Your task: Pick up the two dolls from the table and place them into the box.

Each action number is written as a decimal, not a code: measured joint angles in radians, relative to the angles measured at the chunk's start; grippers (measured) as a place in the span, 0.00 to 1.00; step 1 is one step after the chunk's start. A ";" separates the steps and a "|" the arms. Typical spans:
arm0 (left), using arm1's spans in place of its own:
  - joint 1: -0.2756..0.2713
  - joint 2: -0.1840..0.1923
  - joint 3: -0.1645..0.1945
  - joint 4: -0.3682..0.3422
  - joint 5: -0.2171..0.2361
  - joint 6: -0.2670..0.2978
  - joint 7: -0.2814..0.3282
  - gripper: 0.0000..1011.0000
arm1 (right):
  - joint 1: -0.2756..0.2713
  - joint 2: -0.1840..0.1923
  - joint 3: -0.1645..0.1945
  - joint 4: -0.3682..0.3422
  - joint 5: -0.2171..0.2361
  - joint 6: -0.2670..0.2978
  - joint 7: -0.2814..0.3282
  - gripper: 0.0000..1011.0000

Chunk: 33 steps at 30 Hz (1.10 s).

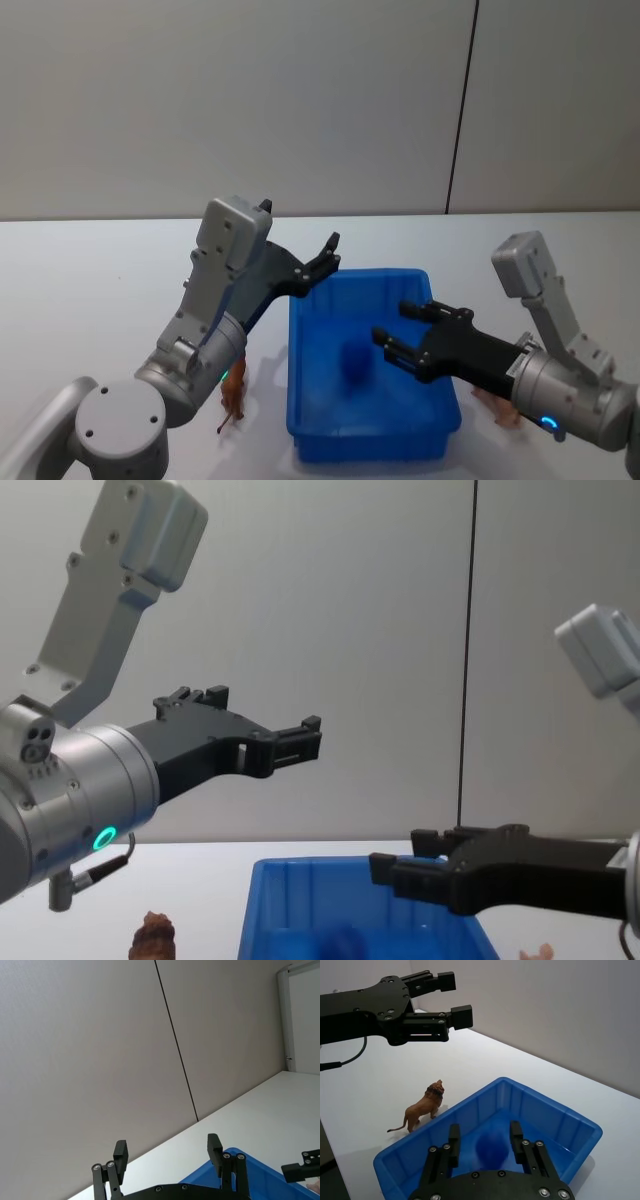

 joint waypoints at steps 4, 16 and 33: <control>0.000 0.000 0.000 0.000 0.000 0.000 0.000 0.99 | 0.005 0.001 0.002 0.006 0.001 0.002 -0.005 0.68; 0.000 0.000 0.000 0.000 0.000 0.000 0.000 0.99 | -0.018 0.043 0.034 -0.014 0.038 0.009 -0.045 0.99; 0.000 0.000 0.000 0.000 0.000 0.000 0.000 0.99 | -0.147 0.157 0.099 -0.096 0.132 0.026 -0.141 0.99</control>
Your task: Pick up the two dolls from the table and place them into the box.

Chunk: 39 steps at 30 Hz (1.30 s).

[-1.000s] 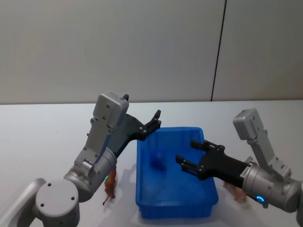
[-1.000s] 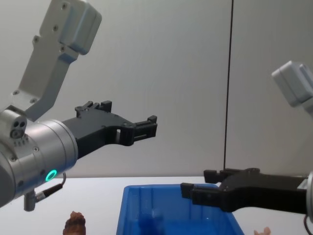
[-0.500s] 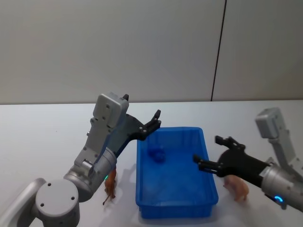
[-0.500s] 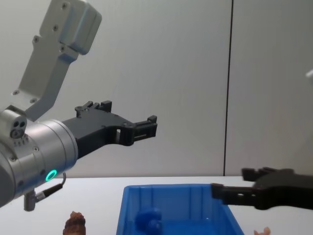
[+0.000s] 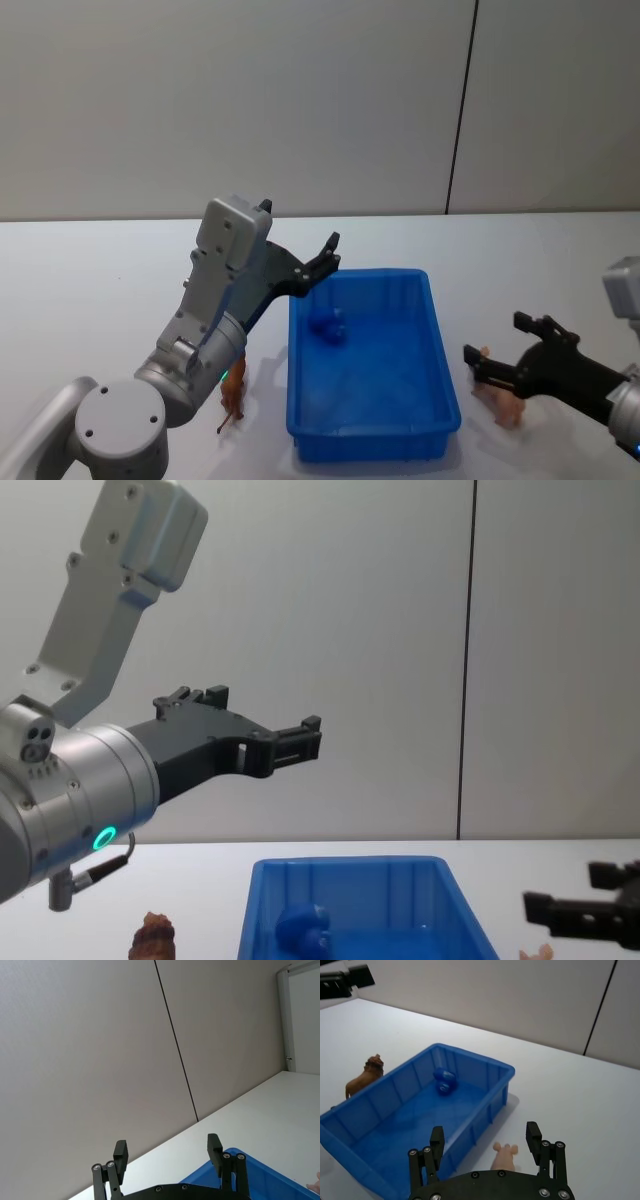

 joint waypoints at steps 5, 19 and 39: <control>0.000 0.000 0.000 0.000 0.000 0.000 0.000 0.99 | -0.021 0.018 0.008 -0.008 0.008 0.012 -0.011 0.99; 0.000 0.000 0.000 0.000 0.000 0.000 0.000 0.99 | -0.041 0.041 0.011 0.022 -0.006 0.049 -0.016 0.99; 0.000 0.000 0.000 0.000 0.000 0.000 0.000 0.99 | 0.001 0.021 -0.009 0.110 -0.045 0.078 0.010 0.99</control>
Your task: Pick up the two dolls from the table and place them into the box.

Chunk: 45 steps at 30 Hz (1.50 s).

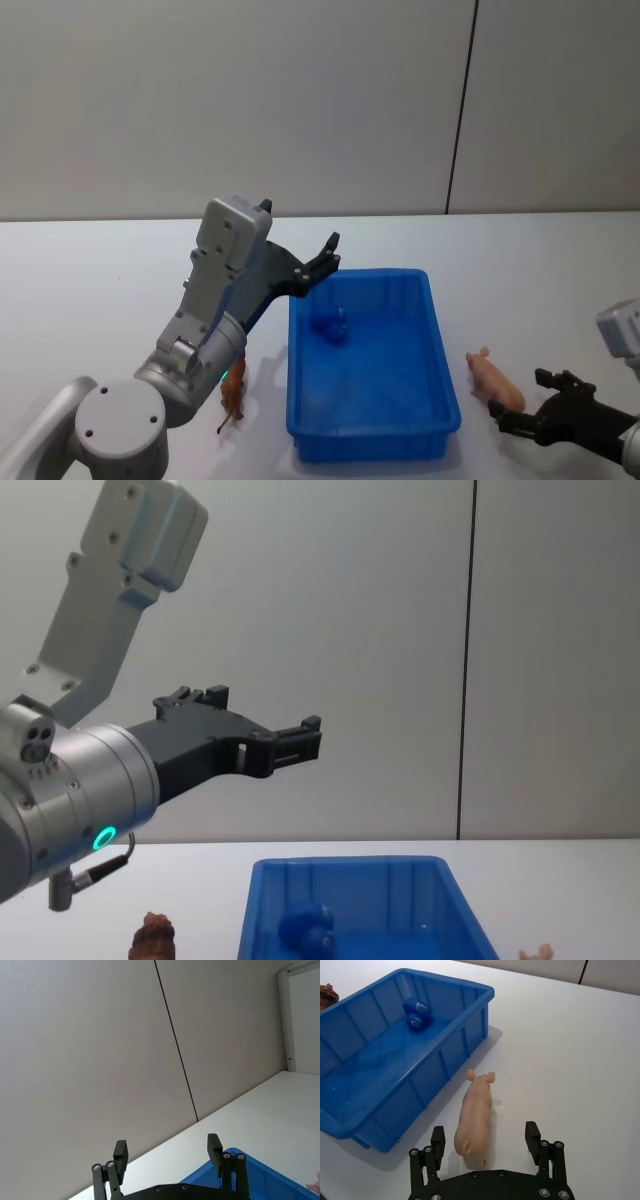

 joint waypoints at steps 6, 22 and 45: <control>0.000 0.000 0.000 0.000 0.000 0.000 0.000 0.99 | 0.010 -0.005 -0.006 0.016 -0.010 0.012 0.011 0.86; 0.000 0.000 0.000 0.000 0.000 0.000 0.000 0.99 | 0.031 -0.013 -0.014 0.036 -0.022 0.025 0.017 0.38; 0.000 0.000 0.000 0.000 0.000 0.000 0.000 0.99 | 0.064 -0.024 -0.002 -0.048 0.001 -0.091 -0.027 0.38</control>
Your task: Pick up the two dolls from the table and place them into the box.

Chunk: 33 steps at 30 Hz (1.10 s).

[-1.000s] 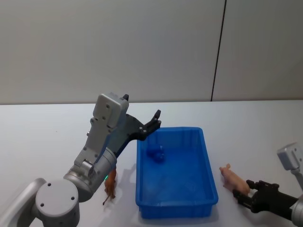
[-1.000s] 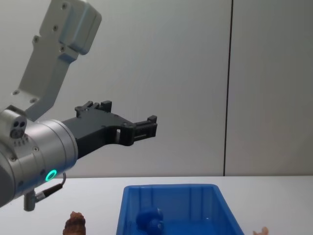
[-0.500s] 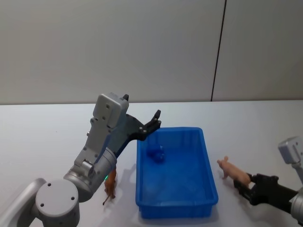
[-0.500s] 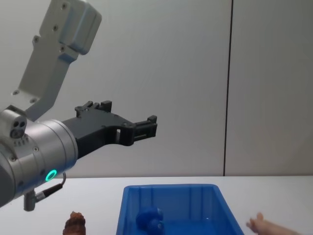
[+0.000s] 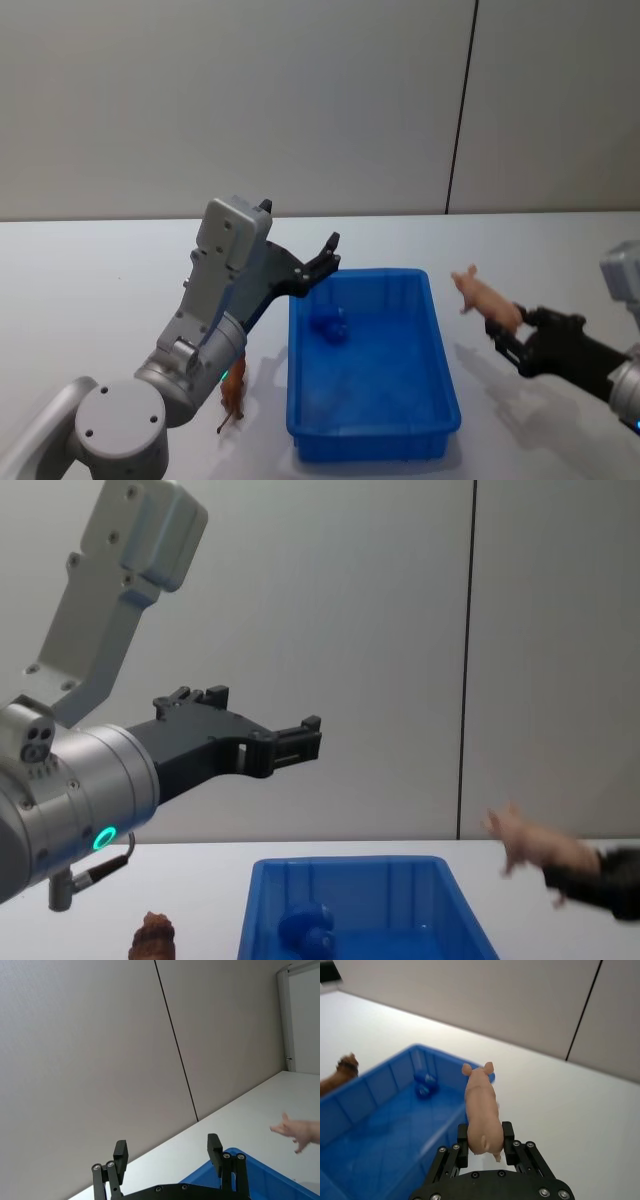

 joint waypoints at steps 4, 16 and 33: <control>0.000 0.000 0.000 0.000 0.000 0.000 0.000 0.99 | 0.016 -0.010 -0.002 -0.018 0.001 -0.017 0.006 0.38; 0.000 0.000 0.000 0.000 0.000 0.000 0.000 0.99 | 0.073 -0.062 -0.040 -0.027 -0.021 -0.008 0.070 0.38; 0.000 0.000 0.000 0.000 0.000 0.000 0.000 0.99 | 0.116 -0.120 -0.095 0.042 -0.068 0.043 0.108 0.68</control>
